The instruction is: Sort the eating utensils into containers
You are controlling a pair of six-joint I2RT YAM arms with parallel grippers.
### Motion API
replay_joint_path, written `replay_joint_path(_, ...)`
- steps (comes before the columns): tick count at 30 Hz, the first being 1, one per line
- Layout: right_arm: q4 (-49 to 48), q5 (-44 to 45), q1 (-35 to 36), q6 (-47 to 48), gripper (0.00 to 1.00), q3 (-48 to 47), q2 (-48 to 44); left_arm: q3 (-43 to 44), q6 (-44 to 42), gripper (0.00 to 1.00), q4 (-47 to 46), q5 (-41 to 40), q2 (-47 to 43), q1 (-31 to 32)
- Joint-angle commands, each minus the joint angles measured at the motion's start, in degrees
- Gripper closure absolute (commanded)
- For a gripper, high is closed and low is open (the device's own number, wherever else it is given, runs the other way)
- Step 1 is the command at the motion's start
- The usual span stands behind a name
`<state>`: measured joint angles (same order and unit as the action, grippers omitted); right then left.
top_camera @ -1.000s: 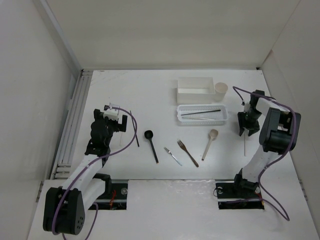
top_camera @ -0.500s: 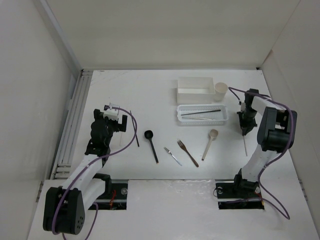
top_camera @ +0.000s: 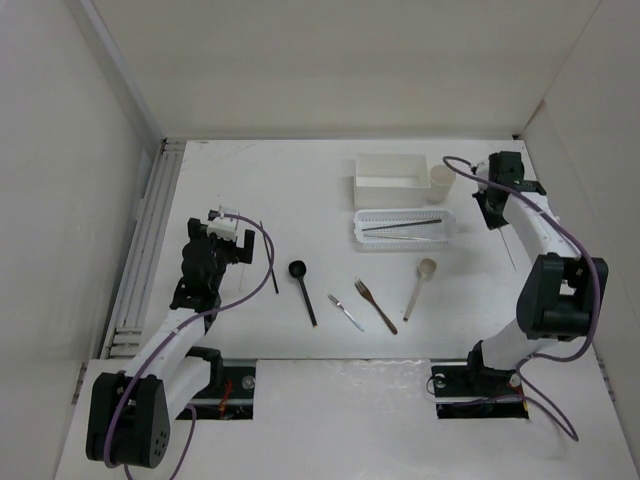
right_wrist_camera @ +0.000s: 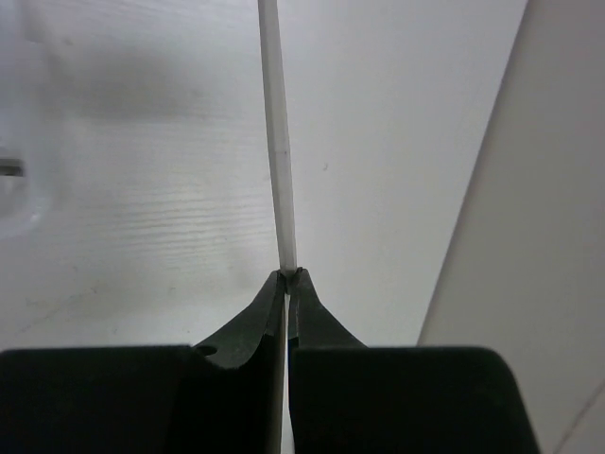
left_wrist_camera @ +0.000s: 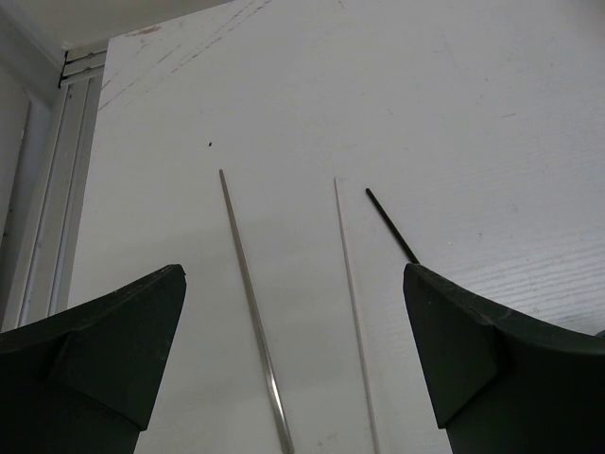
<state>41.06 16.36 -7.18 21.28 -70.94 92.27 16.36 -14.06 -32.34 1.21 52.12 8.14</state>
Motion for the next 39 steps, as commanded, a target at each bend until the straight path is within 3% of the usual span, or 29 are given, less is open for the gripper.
replay_joint_path(1,-6.4,0.7,5.8,12.5,1.0,-3.1,-6.0,0.6,0.7,0.0,-3.2,-0.3,-0.2,-0.2)
replay_joint_path(5,-10.5,-4.4,19.4,29.9,1.0,-2.5,-7.8,1.1,0.7,0.0,-2.6,-0.3,0.4,-0.2)
replay_joint_path(11,-3.8,-10.7,26.7,42.2,1.0,-8.7,0.0,4.3,1.8,0.0,0.9,-2.1,0.4,-0.2)
replay_joint_path(20,1.1,-14.7,31.2,47.0,1.0,-13.8,10.6,6.8,6.9,0.0,4.1,-4.1,1.4,-0.2)
replay_joint_path(27,-0.4,-14.8,32.3,48.2,0.99,-10.4,12.3,6.8,6.4,0.0,4.7,-4.6,1.4,-0.2)
replay_joint_path(31,-1.5,-13.6,33.5,48.2,0.83,-10.4,12.8,6.8,6.4,0.0,4.7,-4.6,1.4,-0.2)
replay_joint_path(32,-1.5,-13.6,33.5,48.2,0.72,-10.4,12.8,6.8,6.4,0.0,4.7,-4.6,1.4,-0.2)
replay_joint_path(35,-2.0,-12.3,33.5,48.2,0.57,-10.4,12.2,6.8,6.4,0.0,4.7,-4.6,1.4,-0.2)
replay_joint_path(39,-5.7,-9.9,33.5,46.3,0.54,-9.0,9.0,6.8,6.4,0.0,4.7,-4.6,1.4,-0.2)
